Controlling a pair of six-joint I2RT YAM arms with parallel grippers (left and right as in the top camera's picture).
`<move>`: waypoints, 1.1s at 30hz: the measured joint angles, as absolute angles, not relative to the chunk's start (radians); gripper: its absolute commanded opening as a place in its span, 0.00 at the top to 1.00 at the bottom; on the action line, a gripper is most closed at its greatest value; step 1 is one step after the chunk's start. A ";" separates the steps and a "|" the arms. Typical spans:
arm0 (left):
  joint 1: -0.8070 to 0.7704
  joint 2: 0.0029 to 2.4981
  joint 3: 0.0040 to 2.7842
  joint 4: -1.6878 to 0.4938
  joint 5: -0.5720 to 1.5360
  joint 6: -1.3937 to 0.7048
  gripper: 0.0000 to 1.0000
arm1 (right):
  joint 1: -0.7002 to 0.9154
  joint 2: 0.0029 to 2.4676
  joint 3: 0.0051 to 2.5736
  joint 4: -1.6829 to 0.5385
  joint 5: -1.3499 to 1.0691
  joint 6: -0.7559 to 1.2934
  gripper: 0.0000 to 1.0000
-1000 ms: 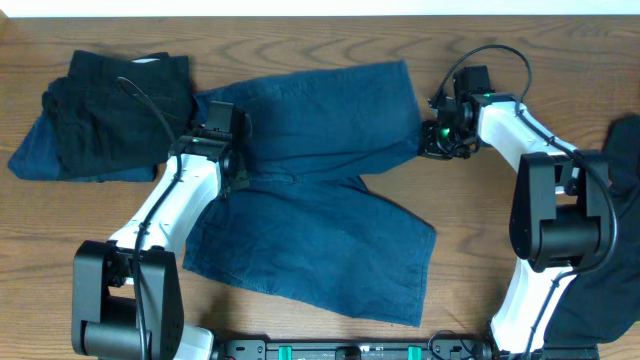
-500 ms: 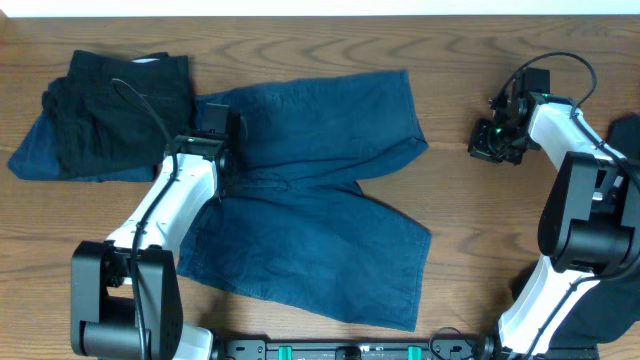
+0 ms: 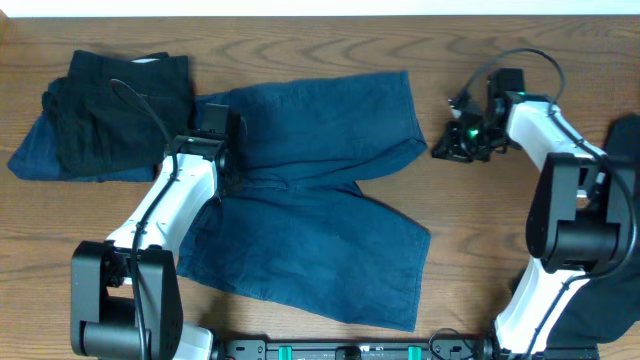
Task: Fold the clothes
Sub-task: 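Pull the right waistband corner up and right with the right gripper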
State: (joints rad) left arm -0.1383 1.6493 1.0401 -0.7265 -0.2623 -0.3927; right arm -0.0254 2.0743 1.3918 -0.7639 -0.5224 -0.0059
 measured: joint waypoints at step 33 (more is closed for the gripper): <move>-0.138 1.649 1.040 -0.729 -0.278 -0.422 0.36 | 0.144 2.131 1.454 -0.670 -0.296 0.044 0.99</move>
State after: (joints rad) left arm -0.1379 1.6493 1.0401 -0.7292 -0.2775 -0.4221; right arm 0.1444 2.1311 1.4540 -0.6704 -0.2962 0.0437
